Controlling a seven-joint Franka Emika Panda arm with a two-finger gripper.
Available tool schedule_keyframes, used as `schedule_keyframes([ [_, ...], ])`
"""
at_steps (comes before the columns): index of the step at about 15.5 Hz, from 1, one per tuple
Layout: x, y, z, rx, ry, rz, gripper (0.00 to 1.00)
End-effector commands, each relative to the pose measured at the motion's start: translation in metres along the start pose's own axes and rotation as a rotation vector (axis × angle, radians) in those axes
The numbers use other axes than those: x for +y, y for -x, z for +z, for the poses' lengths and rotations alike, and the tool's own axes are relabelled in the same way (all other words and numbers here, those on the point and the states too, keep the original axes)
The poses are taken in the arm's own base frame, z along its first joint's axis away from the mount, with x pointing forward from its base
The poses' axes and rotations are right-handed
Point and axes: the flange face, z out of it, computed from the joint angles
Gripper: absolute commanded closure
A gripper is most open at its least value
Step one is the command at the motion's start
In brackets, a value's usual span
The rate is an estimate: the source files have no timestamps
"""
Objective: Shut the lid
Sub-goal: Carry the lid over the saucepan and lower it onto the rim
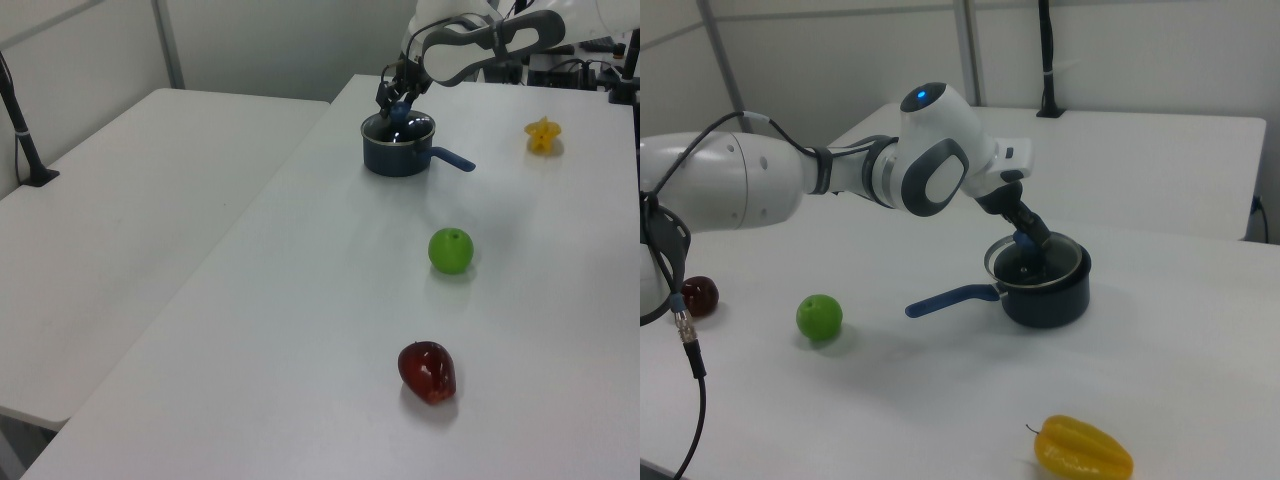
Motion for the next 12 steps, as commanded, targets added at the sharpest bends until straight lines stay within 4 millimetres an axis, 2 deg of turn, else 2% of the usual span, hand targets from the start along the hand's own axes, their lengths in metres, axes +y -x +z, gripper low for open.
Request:
schedule_keyframes([
  [1, 0.004, -0.008, 0.005, 0.054, 0.014, 0.010, 0.46],
  [6, 0.009, -0.006, 0.017, 0.058, 0.022, 0.011, 0.45],
  [10, 0.011, -0.003, 0.020, 0.050, 0.027, 0.009, 0.41],
  [11, 0.011, -0.003, 0.021, 0.048, 0.027, 0.011, 0.29],
  [12, 0.012, -0.003, 0.021, 0.048, 0.025, 0.016, 0.09],
])
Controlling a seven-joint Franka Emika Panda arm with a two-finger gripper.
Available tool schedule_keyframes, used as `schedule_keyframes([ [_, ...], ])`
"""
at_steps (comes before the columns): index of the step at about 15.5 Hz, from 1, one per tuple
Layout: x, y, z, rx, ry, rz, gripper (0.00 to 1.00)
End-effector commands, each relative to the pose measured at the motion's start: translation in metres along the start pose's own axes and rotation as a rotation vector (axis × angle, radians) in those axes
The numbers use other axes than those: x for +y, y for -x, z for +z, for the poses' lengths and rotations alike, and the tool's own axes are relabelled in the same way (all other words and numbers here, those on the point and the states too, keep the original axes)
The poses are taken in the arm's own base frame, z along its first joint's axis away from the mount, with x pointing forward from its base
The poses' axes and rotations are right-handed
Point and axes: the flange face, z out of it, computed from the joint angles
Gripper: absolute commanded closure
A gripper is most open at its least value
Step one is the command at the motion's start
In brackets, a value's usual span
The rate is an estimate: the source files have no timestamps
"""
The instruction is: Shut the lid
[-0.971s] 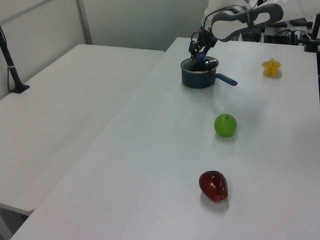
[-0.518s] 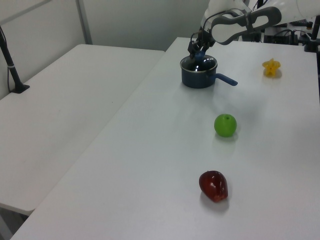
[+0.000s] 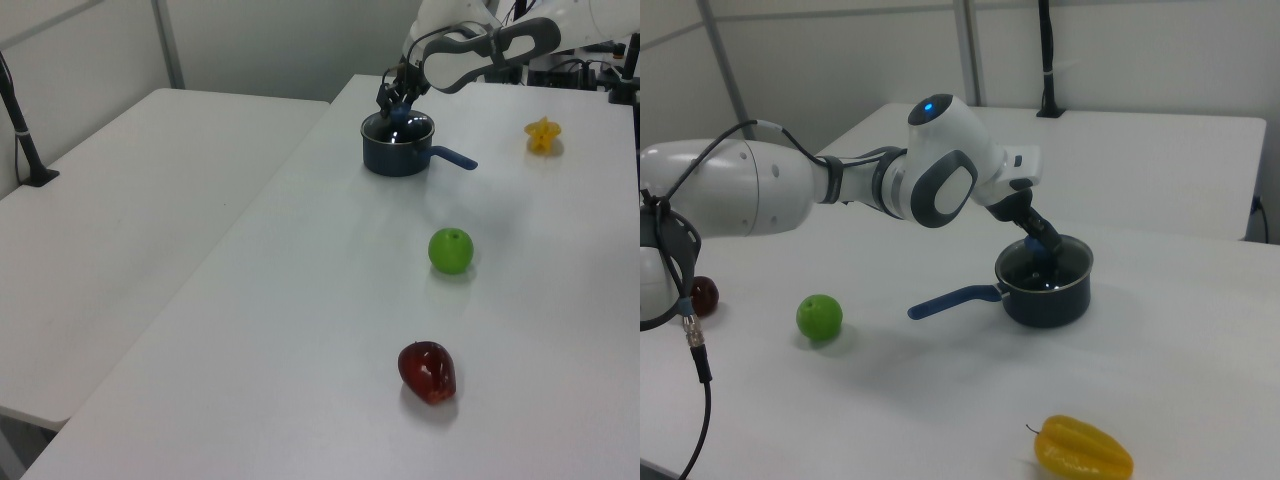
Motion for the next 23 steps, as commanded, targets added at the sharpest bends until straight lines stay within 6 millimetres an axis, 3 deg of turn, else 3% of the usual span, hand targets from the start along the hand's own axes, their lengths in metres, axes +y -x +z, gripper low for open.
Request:
schedule_keyframes([
  [1, 0.001, -0.001, 0.005, 0.012, 0.014, 0.009, 0.00],
  [3, 0.002, -0.006, -0.005, 0.016, 0.005, 0.017, 0.00],
  [5, 0.001, -0.015, -0.033, 0.036, -0.025, 0.035, 0.00],
  [9, -0.015, -0.009, -0.089, -0.089, -0.075, 0.019, 0.00],
  [12, -0.024, 0.011, -0.134, -0.233, -0.115, -0.005, 0.00],
  [16, -0.018, 0.036, -0.188, -0.391, -0.145, -0.071, 0.00],
  [21, -0.017, 0.102, -0.225, -0.516, -0.103, -0.222, 0.00],
  [23, -0.011, 0.113, -0.237, -0.512, -0.102, -0.267, 0.00],
])
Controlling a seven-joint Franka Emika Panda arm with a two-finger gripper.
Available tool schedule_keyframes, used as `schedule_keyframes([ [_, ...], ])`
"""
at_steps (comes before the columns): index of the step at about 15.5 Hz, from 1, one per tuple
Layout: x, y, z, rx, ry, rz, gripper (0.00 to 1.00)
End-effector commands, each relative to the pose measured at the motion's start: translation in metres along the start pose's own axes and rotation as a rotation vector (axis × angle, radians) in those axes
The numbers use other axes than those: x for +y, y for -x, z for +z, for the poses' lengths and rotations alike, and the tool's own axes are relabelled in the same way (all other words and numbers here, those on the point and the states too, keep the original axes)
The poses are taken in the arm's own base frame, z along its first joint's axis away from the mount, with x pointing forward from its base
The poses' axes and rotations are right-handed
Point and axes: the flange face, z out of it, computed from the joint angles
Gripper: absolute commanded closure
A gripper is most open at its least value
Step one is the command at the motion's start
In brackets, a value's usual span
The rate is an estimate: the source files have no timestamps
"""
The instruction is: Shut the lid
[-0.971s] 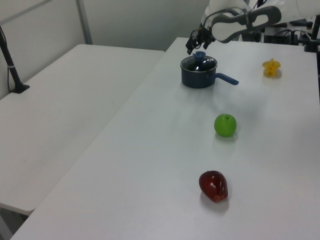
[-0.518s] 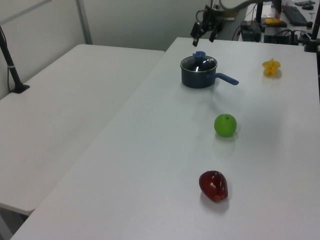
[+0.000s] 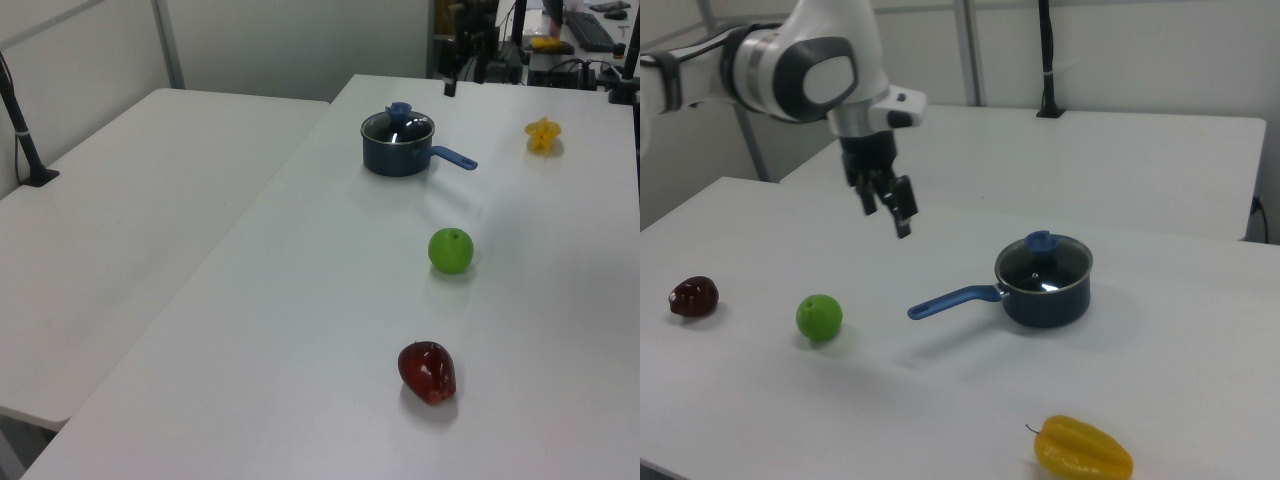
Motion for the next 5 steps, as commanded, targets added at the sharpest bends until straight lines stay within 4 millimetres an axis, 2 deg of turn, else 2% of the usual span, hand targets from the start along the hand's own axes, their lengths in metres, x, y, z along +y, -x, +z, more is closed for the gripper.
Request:
schedule_keyframes([
  [1, 0.0110, 0.0475, -0.0080, -0.008, 0.019, -0.105, 0.00],
  [3, 0.0177, 0.0525, -0.0178, -0.007, 0.015, -0.120, 0.00],
  [5, 0.0173, 0.0541, -0.0149, -0.041, 0.023, -0.114, 0.00],
])
